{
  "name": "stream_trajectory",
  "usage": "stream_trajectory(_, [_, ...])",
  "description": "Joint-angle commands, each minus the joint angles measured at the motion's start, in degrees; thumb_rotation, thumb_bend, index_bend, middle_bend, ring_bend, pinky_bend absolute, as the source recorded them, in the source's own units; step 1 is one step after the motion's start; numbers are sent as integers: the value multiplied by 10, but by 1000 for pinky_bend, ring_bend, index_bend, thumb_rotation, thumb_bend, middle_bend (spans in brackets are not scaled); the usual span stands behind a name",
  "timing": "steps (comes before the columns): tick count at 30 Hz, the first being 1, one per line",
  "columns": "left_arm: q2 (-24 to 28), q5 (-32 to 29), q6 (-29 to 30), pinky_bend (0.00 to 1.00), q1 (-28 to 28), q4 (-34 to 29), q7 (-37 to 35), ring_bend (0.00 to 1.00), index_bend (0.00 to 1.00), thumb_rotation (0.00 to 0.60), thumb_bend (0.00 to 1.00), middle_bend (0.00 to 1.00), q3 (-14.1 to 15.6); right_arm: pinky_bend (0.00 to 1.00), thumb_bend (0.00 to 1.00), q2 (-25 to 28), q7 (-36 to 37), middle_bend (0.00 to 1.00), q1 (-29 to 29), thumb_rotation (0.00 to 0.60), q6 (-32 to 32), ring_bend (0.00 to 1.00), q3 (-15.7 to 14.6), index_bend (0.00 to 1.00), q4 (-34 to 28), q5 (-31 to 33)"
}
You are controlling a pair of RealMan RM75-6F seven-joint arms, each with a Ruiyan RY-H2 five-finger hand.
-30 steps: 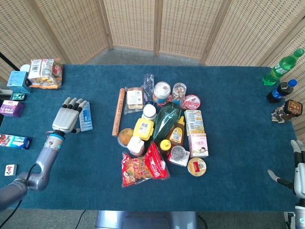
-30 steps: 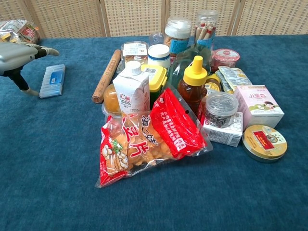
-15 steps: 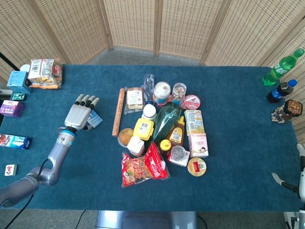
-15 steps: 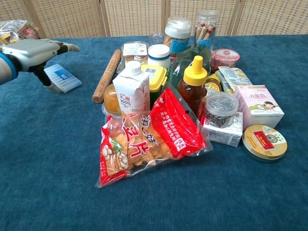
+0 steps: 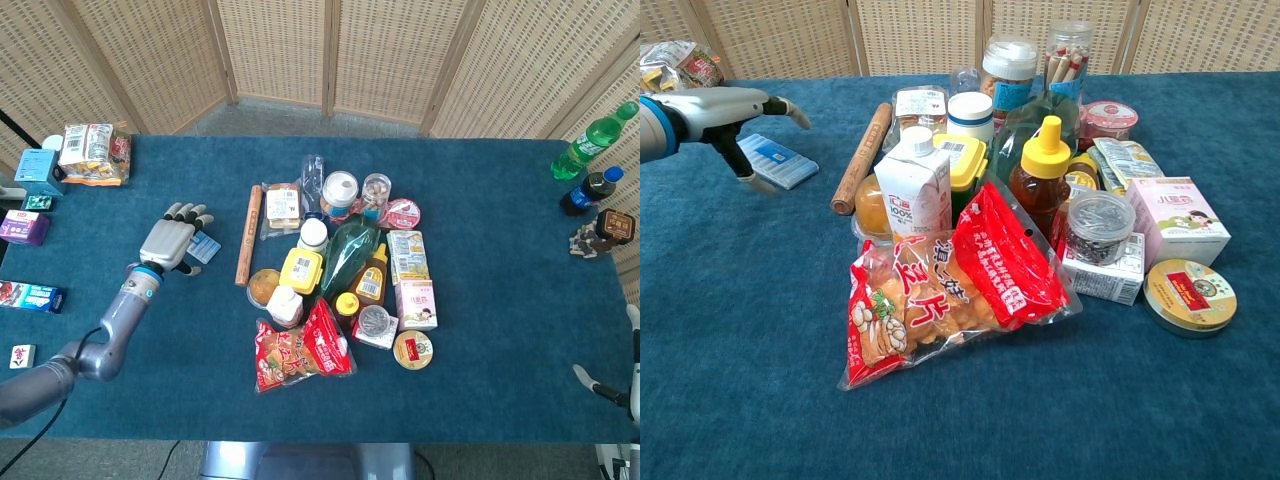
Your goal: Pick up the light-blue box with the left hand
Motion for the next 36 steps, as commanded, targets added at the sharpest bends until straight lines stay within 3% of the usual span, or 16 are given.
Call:
stream_trajectory(1, [13,-15,-15,0,-5,-13,-1,17,179,600,178,79,2,0,0,-1,-1,0,0,517,0,0,1,0,0,0])
stream_trajectory(4, [12,-20,-17,0,-8,-11,1,68,184,600,178,128,4,0,0,-1,-4,0,0,518,0,0,1,0,-1,1])
stream_trajectory(13, [-4,-34,-26,0,-27,13,16,70,201,600,179,128,9,0,0,2,-11,0,-5,519,3,0,2,0,-7,4])
stream_trajectory(20, [-11,-62,-43,0,-41,33,25,71,277,600,177,128,8,0,0,2,-13,0,-8,512,3,0,2,0,-8,8])
stream_trajectory(26, [-24,-98,-61,0,-54,66,51,93,410,600,172,161,13,0,0,4,-14,0,-11,516,4,0,3,0,-9,11])
stream_trajectory(31, [-29,-132,-70,0,-62,76,74,125,587,600,180,198,17,0,0,5,-11,0,-14,517,5,0,2,0,-9,13])
stream_trajectory(36, [-17,-155,-70,0,-63,56,76,254,690,600,221,320,15,0,0,6,-6,0,-15,519,6,0,4,0,-8,13])
